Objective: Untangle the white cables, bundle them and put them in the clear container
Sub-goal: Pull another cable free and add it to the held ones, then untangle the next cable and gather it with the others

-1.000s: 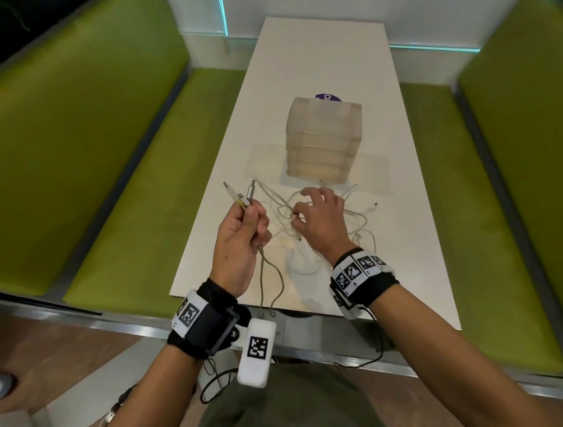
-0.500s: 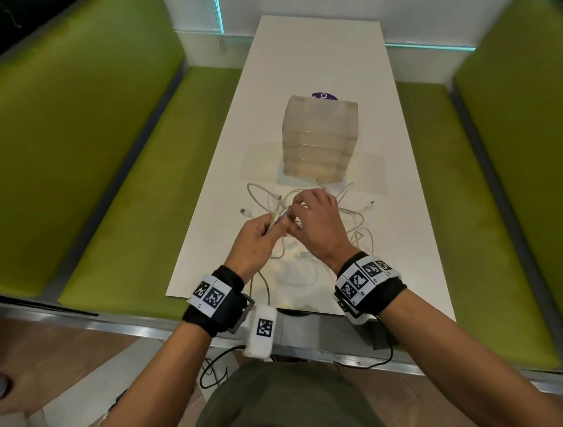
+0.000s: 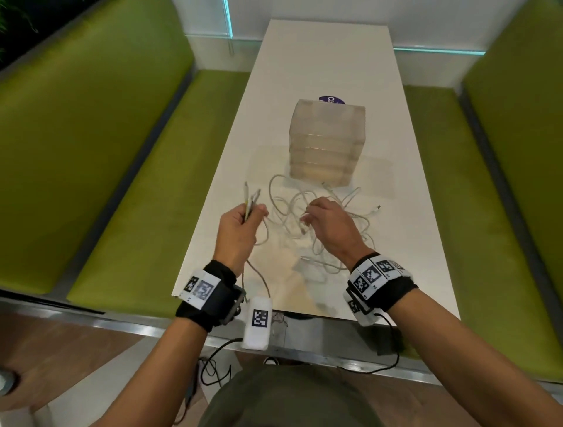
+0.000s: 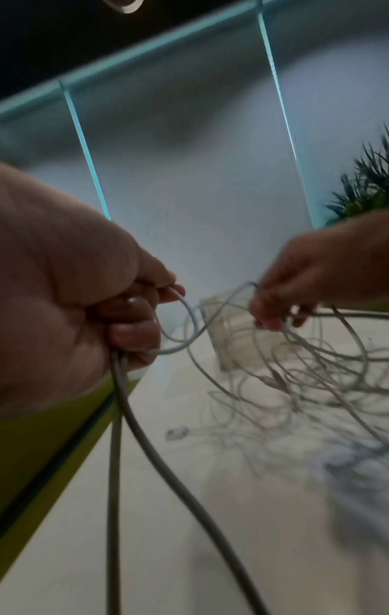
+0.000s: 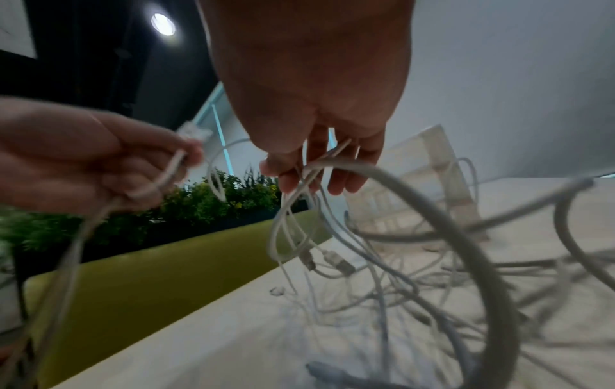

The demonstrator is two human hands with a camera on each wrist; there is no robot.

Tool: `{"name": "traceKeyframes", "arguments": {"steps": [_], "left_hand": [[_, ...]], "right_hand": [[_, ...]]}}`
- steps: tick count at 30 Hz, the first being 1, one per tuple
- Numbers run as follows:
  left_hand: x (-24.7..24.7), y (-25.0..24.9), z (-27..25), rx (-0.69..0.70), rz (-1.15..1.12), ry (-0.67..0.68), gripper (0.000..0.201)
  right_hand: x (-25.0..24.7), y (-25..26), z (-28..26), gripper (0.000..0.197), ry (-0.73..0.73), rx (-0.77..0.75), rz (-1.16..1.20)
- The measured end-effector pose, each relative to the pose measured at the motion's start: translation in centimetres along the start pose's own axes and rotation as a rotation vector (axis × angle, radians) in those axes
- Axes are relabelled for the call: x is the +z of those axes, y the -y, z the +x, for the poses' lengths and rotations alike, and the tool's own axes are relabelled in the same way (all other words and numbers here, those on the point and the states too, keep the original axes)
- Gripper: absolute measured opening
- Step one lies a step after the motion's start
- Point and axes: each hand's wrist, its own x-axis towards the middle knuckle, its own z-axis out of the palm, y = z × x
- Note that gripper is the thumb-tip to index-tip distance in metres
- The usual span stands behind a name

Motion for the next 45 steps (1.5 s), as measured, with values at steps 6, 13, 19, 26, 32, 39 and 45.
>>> {"name": "traceKeyframes", "arguments": {"steps": [6, 13, 19, 26, 32, 39, 45], "left_hand": [[1.9, 2.3, -0.6, -0.048, 0.088, 0.180, 0.038], [1.7, 2.2, -0.8, 0.013, 0.260, 0.311, 0.027], [1.2, 0.6, -1.4, 0.064, 0.144, 0.203, 0.029], [-1.9, -1.3, -0.5, 0.067, -0.113, -0.031, 0.027], [0.4, 2.2, 0.4, -0.015, 0.139, 0.088, 0.029], [3.9, 2.0, -0.7, -0.027, -0.004, 0.176, 0.015], [4.3, 2.5, 0.2, -0.013, -0.004, 0.023, 0.017]], "right_hand": [[-0.5, 2.3, -0.7, 0.018, 0.140, -0.068, -0.101], [-0.9, 2.8, -0.5, 0.025, 0.193, -0.022, -0.187], [-0.1, 1.4, -0.2, 0.028, 0.170, 0.001, -0.188], [-0.3, -3.0, -0.5, 0.020, 0.195, 0.160, -0.103], [0.0, -1.1, -0.6, 0.003, 0.062, -0.052, -0.120], [0.0, 1.1, -0.8, 0.005, 0.177, -0.135, -0.198], [0.3, 1.4, -1.0, 0.008, 0.187, -0.188, -0.242]]}}
